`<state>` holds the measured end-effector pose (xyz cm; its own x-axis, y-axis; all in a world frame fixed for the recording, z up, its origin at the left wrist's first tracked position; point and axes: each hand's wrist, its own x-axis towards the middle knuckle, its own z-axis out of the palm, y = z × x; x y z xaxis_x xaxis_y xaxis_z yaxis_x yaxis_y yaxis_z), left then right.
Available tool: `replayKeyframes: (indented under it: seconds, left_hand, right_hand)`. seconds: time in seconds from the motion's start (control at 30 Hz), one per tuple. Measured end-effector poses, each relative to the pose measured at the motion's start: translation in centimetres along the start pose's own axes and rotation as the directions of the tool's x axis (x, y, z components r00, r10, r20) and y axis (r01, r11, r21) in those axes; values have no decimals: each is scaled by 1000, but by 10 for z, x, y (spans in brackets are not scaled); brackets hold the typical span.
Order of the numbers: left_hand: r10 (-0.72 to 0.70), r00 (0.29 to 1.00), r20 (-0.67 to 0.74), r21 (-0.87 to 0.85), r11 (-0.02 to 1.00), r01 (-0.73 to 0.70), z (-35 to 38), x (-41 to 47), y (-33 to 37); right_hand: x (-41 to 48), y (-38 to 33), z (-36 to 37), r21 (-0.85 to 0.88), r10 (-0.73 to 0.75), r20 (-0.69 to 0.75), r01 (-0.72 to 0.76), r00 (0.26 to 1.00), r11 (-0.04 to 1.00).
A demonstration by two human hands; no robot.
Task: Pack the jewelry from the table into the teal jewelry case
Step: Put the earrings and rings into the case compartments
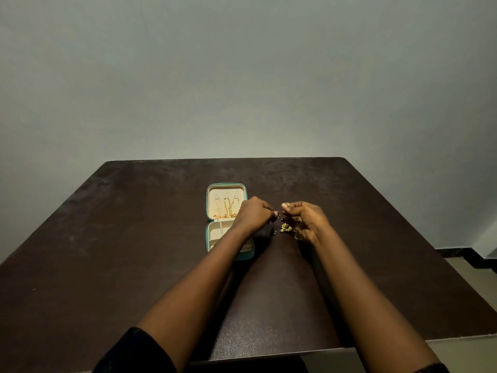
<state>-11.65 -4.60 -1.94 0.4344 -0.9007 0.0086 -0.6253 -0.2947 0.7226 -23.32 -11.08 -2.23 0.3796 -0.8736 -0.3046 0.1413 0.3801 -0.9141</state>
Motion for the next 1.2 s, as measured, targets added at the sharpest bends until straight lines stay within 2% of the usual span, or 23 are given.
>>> replayKeyframes:
  seconds: [0.1,0.3,0.47,0.63,0.7,0.83,0.97,1.07,1.2]
  left_hand:
    - [-4,1000,17,75,997,3,2,5,1]
    - [5,998,55,396,918,-27,13,11,8]
    - [30,997,67,424,904,-56,19,14,6]
    - [79,994,69,337,936,-98,12,16,-1]
    - [96,995,24,313,945,-99,7,16,-7]
    - [78,977,-199,194,980,-39,-17,13,-27]
    - [41,849,-526,82,997,2,-49,6,-54]
    - [-101,796,-596,-19,993,112,-60,1,-74]
    - [-352,778,-521,-320,925,204,-60,-4,-89]
  right_hand:
    - [1,2,0,-39,-55,-26,54,998,998]
    - [9,4,-11,-21,-141,-111,140,984,990]
    - [7,-4,-25,-61,-182,-190,173,965,983]
    - [10,-7,-30,-73,-180,-240,167,954,983]
    - [9,-5,-28,-59,-177,-235,167,956,984]
    - [6,7,-17,17,-144,-195,151,970,988]
    - [-3,17,-4,-27,-138,-133,136,981,990]
    - [-8,20,9,-111,-182,-45,177,982,978]
    - [-14,22,27,-278,-178,45,184,983,943]
